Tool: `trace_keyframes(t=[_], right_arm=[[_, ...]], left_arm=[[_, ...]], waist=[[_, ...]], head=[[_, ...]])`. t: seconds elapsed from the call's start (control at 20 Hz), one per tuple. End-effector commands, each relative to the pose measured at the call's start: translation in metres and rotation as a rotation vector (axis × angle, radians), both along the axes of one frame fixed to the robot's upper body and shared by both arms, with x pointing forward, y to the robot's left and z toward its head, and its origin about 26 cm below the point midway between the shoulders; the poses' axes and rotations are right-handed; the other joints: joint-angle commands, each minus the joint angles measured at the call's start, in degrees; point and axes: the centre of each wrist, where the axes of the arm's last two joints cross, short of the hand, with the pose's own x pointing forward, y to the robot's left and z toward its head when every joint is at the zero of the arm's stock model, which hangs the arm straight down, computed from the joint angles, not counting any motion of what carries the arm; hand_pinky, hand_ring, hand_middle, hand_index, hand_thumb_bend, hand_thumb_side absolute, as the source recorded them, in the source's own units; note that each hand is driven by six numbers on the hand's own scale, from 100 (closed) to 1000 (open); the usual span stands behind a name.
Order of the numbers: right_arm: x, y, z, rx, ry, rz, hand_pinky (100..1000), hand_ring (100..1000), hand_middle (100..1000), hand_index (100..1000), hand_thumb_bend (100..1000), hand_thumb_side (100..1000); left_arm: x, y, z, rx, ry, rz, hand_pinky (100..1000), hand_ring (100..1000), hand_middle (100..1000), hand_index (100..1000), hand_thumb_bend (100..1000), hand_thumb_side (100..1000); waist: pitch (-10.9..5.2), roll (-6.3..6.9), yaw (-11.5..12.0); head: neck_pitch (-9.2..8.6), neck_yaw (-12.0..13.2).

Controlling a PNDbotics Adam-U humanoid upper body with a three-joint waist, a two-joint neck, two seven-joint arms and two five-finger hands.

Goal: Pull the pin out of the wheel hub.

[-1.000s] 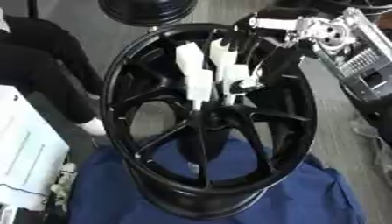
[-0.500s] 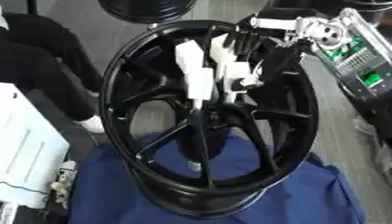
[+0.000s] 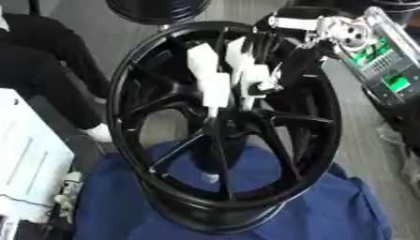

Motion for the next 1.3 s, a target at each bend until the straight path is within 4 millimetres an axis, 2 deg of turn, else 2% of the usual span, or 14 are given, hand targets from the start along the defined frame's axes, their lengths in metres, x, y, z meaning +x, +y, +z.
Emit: trace_keyframes(t=[0.05, 0.6, 0.75, 0.95, 1.3], right_arm=[[0.0005, -0.0048, 0.0024, -0.008, -0.009, -0.018, 767, 706, 595, 725, 547, 188], [-0.0026, -0.0074, 0.0026, -0.001, -0.013, -0.028, 766, 711, 600, 697, 563, 185], [-0.0040, -0.0083, 0.0037, 0.000, -0.018, -0.029, 766, 712, 608, 646, 566, 185], [-0.0051, -0.0082, 0.0045, -0.007, -0.020, -0.026, 764, 709, 605, 622, 577, 194], [-0.0062, -0.0082, 0.0033, -0.014, -0.017, -0.025, 763, 708, 602, 630, 576, 193]], left_arm=[[-0.0027, 0.0050, 0.0135, 0.017, -0.032, 0.008, 740, 807, 756, 789, 496, 731], [-0.0023, 0.0042, 0.0134, 0.020, -0.029, 0.002, 742, 809, 757, 789, 491, 736], [-0.0024, 0.0045, 0.0134, 0.022, -0.027, 0.001, 743, 810, 758, 788, 489, 737], [-0.0024, 0.0041, 0.0139, 0.026, -0.026, -0.003, 744, 811, 758, 783, 488, 739], [-0.0025, 0.0037, 0.0128, 0.029, -0.021, -0.007, 744, 812, 759, 776, 485, 740]], waist=[[-0.53, 0.28, 0.1], [-0.34, 0.21, 0.0], [-0.26, 0.23, -0.1], [-0.26, 0.26, -0.2], [-0.23, 0.24, -0.1]], head=[[0.33, -0.1], [0.33, 0.0], [0.33, 0.0], [0.33, 0.0], [0.33, -0.1]])
